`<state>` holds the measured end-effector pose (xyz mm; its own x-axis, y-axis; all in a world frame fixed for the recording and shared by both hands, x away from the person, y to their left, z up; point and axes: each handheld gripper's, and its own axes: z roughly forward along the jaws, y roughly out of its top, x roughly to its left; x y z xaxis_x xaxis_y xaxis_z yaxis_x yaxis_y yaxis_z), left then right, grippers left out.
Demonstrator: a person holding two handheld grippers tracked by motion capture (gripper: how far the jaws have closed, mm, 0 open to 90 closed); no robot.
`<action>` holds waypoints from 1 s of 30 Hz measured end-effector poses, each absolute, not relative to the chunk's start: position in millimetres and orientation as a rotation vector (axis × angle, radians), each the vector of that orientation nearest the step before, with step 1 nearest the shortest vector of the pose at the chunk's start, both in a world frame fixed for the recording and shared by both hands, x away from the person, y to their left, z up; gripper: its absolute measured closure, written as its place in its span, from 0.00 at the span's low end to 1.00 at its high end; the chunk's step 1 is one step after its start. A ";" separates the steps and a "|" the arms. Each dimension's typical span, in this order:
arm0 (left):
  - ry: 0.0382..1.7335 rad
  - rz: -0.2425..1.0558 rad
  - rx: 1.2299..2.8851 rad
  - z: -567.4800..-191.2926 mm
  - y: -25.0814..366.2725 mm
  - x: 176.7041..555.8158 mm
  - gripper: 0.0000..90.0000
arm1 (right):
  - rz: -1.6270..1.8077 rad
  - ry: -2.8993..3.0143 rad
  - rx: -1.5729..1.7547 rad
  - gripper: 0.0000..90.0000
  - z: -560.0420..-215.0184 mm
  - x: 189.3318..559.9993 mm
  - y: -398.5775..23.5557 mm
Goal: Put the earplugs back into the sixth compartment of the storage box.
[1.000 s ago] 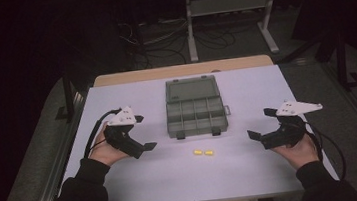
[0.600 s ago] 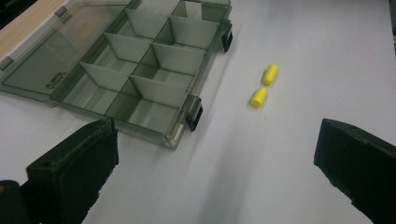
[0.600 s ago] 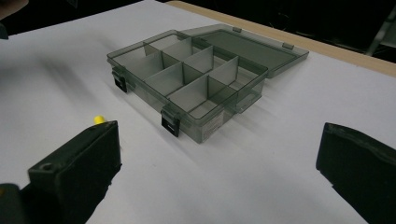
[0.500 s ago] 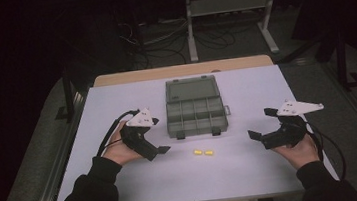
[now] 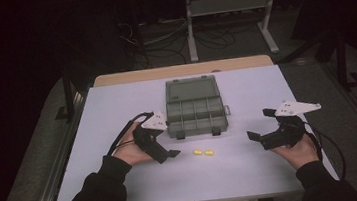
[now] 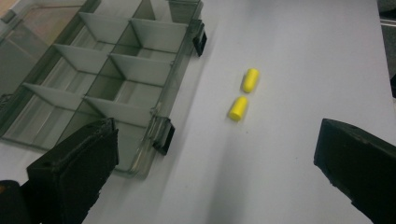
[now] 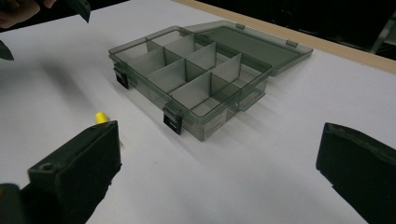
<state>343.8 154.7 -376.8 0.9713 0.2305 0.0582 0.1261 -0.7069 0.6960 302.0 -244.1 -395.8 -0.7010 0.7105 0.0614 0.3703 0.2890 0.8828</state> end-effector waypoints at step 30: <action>0.081 -0.040 2.501 -417.9 88.9 349.7 0.19 | 1.376 2.244 0.972 0.00 -396.5 302.9 -241.1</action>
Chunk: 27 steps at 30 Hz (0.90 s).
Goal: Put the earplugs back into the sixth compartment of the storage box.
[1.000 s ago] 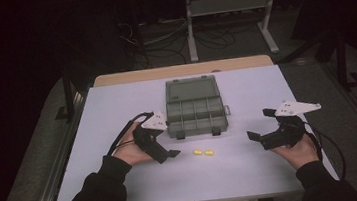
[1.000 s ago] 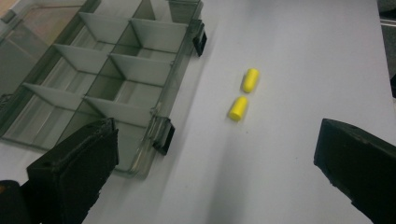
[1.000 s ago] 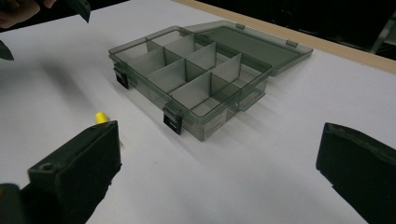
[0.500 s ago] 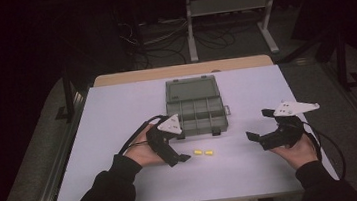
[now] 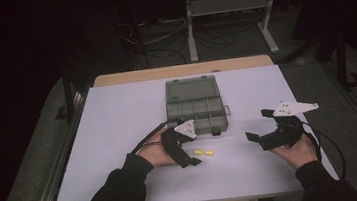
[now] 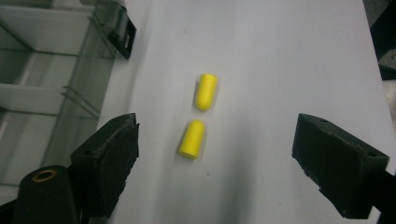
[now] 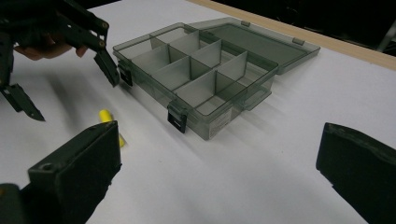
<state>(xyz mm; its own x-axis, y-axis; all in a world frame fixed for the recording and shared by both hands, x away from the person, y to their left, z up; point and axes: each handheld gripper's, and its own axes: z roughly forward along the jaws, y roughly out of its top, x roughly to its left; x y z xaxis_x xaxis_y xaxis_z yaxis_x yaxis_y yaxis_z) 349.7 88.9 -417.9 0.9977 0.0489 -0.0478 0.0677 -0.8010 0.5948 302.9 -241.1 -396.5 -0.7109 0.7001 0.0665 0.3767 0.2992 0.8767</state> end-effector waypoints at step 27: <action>0.054 -0.003 2.586 -426.4 79.1 357.5 0.92 | 1.380 2.247 0.967 0.00 -396.0 302.6 -241.3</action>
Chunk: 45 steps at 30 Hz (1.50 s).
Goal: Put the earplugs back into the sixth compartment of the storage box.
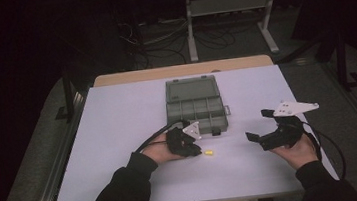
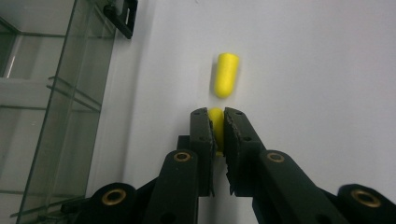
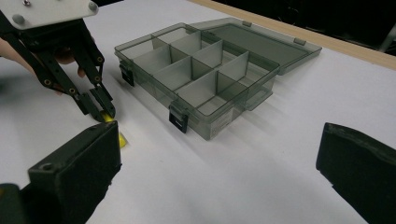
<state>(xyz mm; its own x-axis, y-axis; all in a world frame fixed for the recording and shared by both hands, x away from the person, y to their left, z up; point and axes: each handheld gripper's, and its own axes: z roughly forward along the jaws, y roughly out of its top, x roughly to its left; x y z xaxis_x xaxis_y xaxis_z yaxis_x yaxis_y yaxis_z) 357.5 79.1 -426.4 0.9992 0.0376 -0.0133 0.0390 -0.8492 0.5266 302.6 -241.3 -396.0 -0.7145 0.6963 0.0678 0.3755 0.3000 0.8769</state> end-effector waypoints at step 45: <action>0.219 0.137 2.478 -349.2 122.9 406.2 0.92 | 1.389 2.250 0.958 0.00 -394.6 301.9 -241.2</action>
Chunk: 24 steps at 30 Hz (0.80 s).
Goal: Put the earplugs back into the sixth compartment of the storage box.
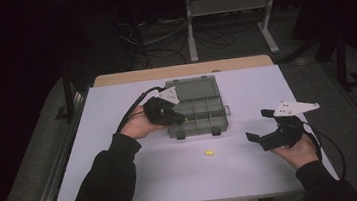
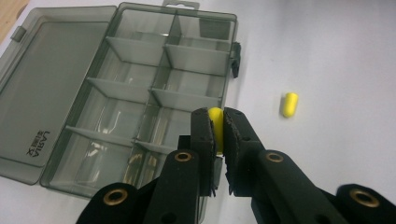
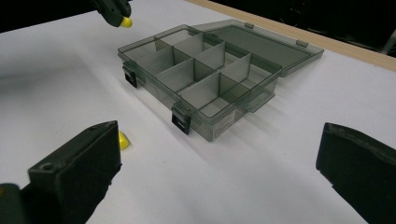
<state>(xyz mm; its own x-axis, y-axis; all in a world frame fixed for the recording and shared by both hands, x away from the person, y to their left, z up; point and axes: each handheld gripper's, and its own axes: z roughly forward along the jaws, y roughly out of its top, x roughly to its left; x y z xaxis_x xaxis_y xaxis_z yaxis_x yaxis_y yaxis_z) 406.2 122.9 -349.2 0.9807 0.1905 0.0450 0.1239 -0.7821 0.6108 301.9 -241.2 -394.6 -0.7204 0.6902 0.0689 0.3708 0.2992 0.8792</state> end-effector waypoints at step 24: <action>0.279 0.110 2.450 -386.7 106.4 432.6 0.91 | 1.381 2.268 0.950 0.00 -395.7 303.0 -239.6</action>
